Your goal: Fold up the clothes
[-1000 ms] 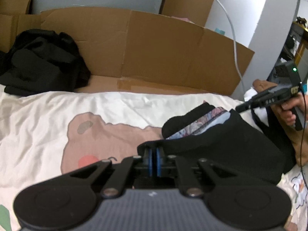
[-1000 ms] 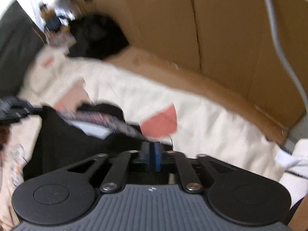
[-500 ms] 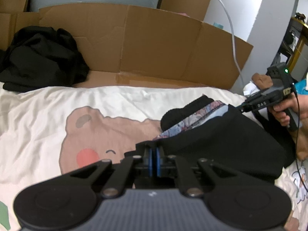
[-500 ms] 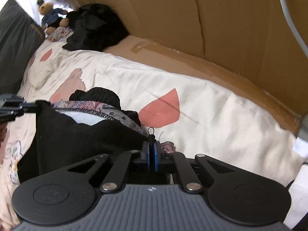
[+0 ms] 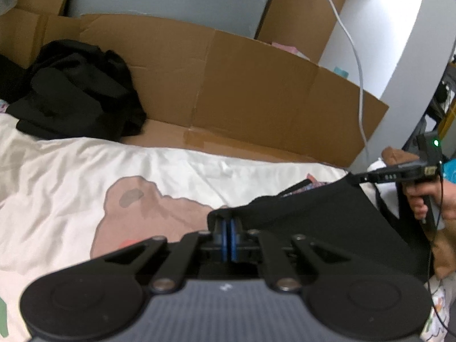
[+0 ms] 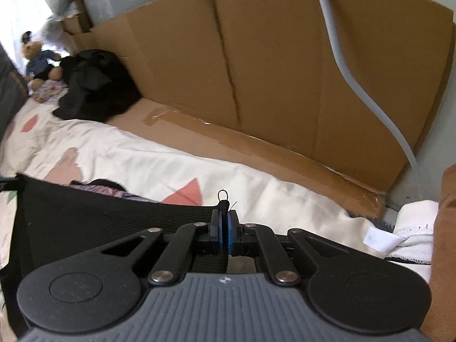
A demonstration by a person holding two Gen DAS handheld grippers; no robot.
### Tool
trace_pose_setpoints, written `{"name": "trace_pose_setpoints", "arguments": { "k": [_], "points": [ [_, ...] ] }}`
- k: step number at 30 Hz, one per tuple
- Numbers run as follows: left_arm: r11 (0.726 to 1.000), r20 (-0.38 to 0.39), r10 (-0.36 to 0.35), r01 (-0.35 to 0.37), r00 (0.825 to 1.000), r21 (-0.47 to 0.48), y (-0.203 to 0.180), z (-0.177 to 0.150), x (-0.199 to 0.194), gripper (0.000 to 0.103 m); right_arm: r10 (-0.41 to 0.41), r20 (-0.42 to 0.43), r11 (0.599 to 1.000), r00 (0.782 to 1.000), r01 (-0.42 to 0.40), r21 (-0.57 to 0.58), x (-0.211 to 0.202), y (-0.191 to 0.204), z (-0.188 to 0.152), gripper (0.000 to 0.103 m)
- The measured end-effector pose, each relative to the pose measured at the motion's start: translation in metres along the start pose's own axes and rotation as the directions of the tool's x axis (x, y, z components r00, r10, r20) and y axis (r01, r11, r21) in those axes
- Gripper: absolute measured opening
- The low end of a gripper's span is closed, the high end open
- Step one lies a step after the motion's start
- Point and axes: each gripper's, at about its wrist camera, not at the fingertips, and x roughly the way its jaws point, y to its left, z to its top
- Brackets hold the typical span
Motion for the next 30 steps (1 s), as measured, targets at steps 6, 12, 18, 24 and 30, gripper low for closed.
{"name": "trace_pose_setpoints", "arguments": {
  "k": [6,12,18,24,30],
  "points": [
    [0.993,-0.016,0.114,-0.114,0.993,0.002,0.001,0.000,0.007,0.008,-0.069,-0.060,0.998,0.996,0.068,-0.015,0.022,0.007,-0.001,0.003],
    [0.991,0.005,0.128,-0.128,0.992,-0.047,0.024,-0.006,-0.015,0.009,-0.029,-0.076,1.000,0.997,0.029,0.003,0.023,0.003,0.004,0.004],
    [1.000,-0.058,0.002,-0.004,0.998,-0.028,0.018,-0.025,-0.024,0.010,-0.061,-0.073,0.998,0.995,0.059,-0.032,0.007,0.010,0.009,0.013],
    [0.994,-0.170,-0.107,0.108,0.980,-0.007,-0.002,-0.043,-0.031,0.010,-0.056,-0.049,0.997,0.997,0.054,-0.047,-0.021,0.017,0.005,0.014],
    [0.988,-0.216,-0.150,0.141,0.965,-0.057,-0.011,-0.059,-0.033,0.015,-0.032,-0.052,0.997,0.998,0.028,-0.076,-0.055,0.025,-0.011,0.014]
  ]
}}
